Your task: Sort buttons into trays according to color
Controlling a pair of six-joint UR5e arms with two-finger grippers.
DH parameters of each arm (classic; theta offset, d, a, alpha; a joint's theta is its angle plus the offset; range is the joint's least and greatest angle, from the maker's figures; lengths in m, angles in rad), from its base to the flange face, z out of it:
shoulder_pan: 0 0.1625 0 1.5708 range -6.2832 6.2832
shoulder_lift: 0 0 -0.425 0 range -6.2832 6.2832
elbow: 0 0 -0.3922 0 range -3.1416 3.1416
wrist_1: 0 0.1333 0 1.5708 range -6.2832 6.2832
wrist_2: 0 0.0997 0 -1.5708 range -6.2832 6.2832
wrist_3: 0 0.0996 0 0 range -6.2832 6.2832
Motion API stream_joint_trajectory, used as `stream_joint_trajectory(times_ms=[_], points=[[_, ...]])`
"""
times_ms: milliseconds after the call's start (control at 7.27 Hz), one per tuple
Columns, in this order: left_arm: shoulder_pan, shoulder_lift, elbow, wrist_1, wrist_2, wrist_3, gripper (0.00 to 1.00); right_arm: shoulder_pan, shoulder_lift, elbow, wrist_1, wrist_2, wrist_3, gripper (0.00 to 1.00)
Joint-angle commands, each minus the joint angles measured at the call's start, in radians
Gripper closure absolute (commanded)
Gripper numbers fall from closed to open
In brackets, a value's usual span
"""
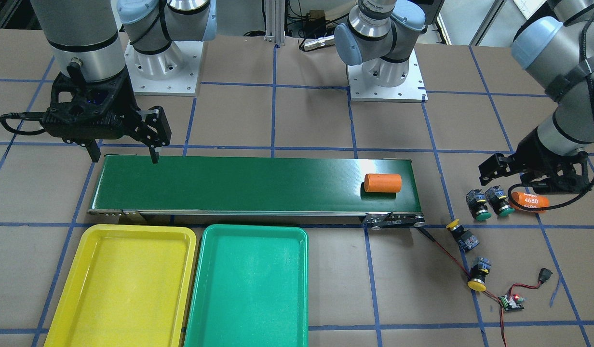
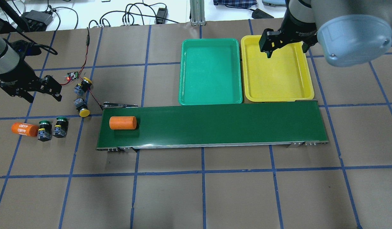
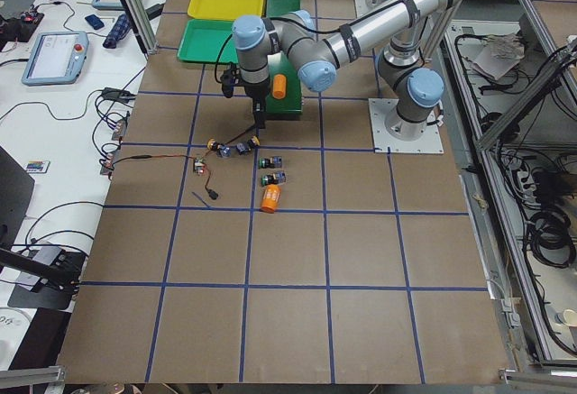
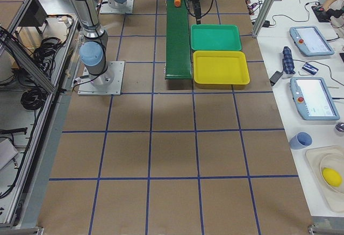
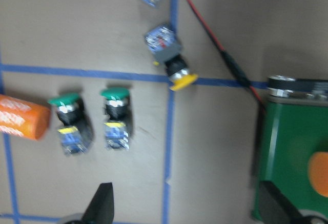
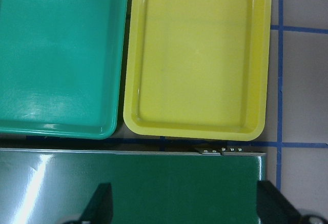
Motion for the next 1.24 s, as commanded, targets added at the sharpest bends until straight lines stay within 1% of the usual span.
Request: stream_joint_trajectory(times_ms=[0,138,275,413,688,1101], points=[[0.134,-0.081,0.002,0.071,-0.001,0.227,0.0,0.0,-0.001,-0.001,0.009,0.002,-0.004,0.0],[0.168,-0.112,0.002,0.131,-0.002,0.319,0.0,0.0,-0.001,-0.002,0.009,0.0,-0.002,0.0],[0.176,-0.143,-0.001,0.177,-0.001,0.407,0.0,0.0,-0.001,-0.001,0.009,0.0,-0.002,0.0],[0.185,-0.169,0.002,0.186,-0.002,0.464,0.0,0.0,-0.001,-0.001,0.009,0.002,-0.002,0.0],[0.26,-0.224,0.002,0.211,-0.006,0.482,0.0,0.0,0.005,-0.001,0.01,-0.001,-0.002,0.0],[0.266,-0.264,0.002,0.232,-0.007,0.481,0.0,0.0,0.008,-0.001,0.009,-0.004,-0.004,0.0]])
